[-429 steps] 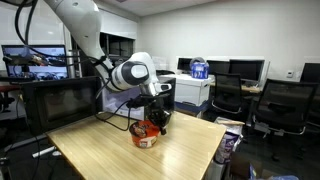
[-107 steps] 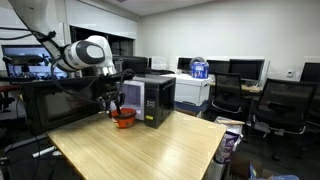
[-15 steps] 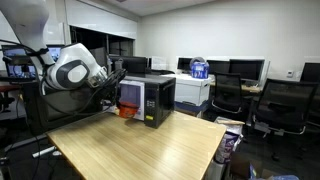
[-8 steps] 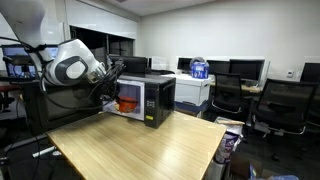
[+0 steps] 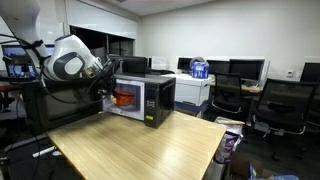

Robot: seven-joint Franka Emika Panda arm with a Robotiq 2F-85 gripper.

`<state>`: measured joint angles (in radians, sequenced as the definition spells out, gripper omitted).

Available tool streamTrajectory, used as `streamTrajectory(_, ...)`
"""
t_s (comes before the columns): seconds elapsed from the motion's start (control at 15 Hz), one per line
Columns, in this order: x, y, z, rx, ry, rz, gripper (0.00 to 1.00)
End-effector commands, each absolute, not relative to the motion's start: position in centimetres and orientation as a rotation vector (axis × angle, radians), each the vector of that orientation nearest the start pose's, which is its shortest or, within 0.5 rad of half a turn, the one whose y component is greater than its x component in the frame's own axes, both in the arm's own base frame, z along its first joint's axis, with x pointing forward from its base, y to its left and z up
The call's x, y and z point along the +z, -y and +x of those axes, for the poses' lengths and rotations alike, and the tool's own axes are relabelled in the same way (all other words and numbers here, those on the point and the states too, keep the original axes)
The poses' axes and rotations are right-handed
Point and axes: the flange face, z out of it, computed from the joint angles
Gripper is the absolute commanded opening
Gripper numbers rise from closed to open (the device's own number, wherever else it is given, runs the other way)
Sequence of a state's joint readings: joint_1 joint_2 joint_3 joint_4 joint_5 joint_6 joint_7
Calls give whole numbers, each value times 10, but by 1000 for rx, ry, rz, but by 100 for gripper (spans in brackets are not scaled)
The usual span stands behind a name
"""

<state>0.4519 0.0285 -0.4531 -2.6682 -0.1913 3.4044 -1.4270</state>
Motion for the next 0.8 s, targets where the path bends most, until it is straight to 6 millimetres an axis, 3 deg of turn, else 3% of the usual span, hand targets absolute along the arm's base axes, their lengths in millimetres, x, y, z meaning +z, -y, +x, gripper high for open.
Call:
streamTrajectory(0.0, 321, -30, 464, 728, -1889, 1704, 4)
streamTrajectory(0.4, 308, -34, 460, 765, -1897, 1657, 4)
streamTrajectory(0.47, 322, -34, 466, 757, -1907, 1654, 4)
streamTrajectory(0.73, 329, -24, 481, 759, -1882, 1650, 4)
